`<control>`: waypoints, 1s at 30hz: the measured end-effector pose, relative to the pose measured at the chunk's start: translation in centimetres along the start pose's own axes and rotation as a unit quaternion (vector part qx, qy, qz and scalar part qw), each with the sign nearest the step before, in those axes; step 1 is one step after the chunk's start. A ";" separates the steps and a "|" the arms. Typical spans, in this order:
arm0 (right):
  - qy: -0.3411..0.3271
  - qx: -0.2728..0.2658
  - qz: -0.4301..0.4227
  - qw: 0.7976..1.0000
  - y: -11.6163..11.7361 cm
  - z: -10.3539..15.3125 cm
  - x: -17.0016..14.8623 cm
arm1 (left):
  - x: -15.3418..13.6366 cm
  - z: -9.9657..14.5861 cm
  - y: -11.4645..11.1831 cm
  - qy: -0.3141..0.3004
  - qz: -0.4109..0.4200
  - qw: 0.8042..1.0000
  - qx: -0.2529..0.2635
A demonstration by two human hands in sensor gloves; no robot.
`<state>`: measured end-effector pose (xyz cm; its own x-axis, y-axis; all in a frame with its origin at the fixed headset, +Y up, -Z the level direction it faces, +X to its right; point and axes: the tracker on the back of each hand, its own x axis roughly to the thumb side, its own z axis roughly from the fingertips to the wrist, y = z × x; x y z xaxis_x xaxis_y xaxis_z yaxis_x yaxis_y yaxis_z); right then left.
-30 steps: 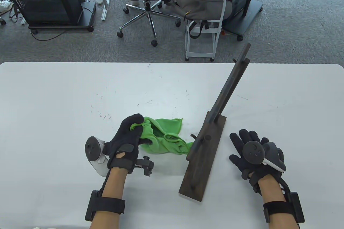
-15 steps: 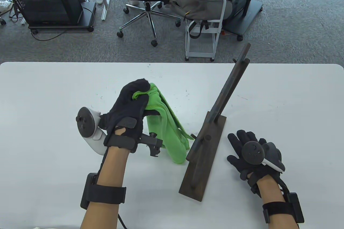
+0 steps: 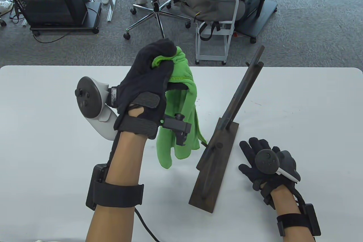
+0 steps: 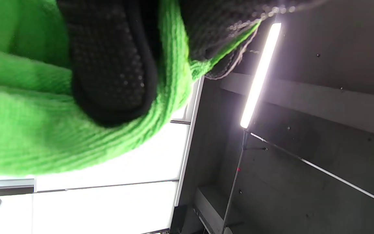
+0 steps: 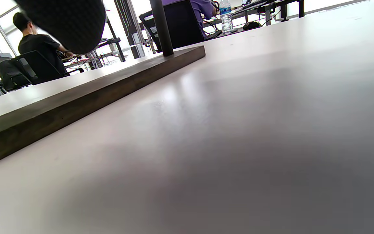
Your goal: Hang square towel on desktop hanging rack
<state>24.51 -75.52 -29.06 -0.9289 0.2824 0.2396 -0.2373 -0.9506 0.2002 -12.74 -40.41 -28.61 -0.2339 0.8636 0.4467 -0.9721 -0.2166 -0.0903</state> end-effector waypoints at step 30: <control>-0.007 0.002 -0.013 1.000 0.2 -0.2 0.4 | -2.0 6.7 -15.2 0.118 0.001 0.895 -0.430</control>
<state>24.06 -75.62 -29.09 -0.9183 0.3087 0.2480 -0.2599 -0.9423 0.2107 2.65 -41.94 -22.19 -0.1345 0.9575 0.2552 -0.6036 0.1251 -0.7875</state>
